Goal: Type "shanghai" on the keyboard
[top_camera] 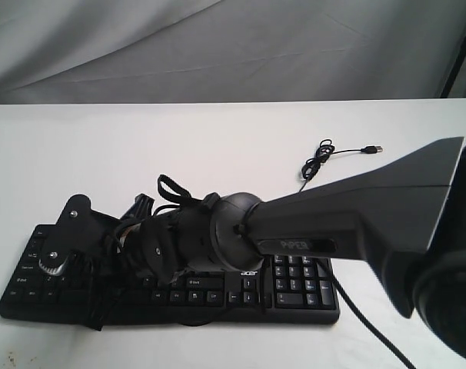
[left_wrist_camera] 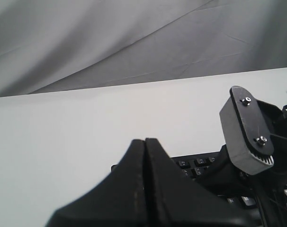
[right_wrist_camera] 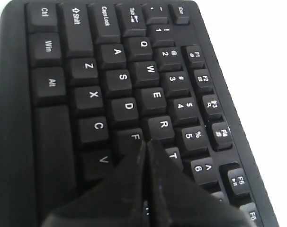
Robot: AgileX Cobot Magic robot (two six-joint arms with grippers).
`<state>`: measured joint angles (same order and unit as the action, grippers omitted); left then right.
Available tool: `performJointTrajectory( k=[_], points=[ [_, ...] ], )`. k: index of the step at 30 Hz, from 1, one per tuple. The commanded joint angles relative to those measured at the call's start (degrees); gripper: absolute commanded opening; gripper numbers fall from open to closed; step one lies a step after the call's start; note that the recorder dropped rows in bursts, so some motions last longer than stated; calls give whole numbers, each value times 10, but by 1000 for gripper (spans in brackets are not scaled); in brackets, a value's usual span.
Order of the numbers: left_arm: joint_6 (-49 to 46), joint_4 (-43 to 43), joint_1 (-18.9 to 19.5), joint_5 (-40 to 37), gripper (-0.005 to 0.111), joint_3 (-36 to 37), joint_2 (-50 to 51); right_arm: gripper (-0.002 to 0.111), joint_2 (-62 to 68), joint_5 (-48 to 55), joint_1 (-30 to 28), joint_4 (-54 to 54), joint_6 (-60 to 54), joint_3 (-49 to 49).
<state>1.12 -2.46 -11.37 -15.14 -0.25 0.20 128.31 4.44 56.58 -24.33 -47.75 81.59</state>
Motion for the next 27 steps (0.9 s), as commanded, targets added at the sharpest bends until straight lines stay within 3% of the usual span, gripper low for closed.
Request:
performJointTrajectory(
  k=[1,27],
  points=[
    [2,0,-2,3,0,2,-2,0,0,-2,0,4,-3,2],
    [2,0,-2,3,0,2,-2,0,0,-2,0,-13,-59,2]
  ],
)
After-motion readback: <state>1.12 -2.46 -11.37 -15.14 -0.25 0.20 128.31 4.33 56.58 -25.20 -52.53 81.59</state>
